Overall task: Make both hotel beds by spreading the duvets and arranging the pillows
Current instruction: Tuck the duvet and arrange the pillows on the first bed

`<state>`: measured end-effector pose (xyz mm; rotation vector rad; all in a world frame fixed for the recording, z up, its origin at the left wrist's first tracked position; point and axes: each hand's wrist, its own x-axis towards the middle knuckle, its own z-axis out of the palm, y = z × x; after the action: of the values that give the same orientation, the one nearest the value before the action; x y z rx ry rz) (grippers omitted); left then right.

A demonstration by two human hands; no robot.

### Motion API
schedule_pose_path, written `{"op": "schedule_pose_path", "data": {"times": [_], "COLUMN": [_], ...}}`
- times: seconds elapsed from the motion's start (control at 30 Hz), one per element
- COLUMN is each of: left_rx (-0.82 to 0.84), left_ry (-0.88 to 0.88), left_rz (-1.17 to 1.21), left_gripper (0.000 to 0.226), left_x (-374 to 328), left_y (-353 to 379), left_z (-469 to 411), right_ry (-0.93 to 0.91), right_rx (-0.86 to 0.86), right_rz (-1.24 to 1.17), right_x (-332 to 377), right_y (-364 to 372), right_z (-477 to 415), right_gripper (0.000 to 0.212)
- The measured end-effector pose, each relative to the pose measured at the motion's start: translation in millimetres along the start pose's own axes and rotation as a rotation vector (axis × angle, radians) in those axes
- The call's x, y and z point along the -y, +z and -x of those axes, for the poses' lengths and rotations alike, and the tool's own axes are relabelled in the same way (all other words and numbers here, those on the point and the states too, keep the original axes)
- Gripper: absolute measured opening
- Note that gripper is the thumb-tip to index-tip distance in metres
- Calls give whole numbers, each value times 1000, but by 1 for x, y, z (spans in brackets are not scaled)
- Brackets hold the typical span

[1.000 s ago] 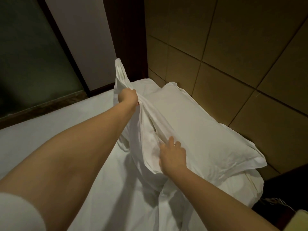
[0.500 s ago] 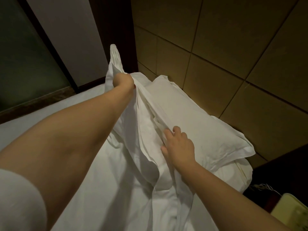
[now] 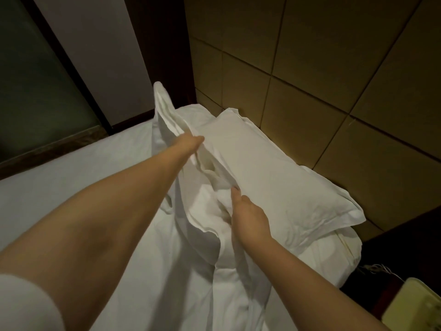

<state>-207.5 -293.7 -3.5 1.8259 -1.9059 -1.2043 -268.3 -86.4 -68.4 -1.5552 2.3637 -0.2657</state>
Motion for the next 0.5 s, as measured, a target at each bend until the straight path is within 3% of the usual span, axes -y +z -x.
{"op": "schedule_pose_path", "data": {"times": [0.17, 0.3, 0.5], "left_rx": [100, 142, 174], "left_ry": [-3, -63, -129], "left_rz": [-165, -121, -61], "left_gripper": [58, 70, 63], "left_x": [35, 44, 52], "left_y": [12, 19, 36], "left_z": [26, 49, 90], "right_ry": [95, 199, 154], "right_rx": [10, 108, 101], "right_rz": [-114, -192, -115], "right_x": [4, 12, 19], "right_y": [-2, -7, -18], "right_z": [0, -1, 14], "right_gripper": [58, 59, 34]}}
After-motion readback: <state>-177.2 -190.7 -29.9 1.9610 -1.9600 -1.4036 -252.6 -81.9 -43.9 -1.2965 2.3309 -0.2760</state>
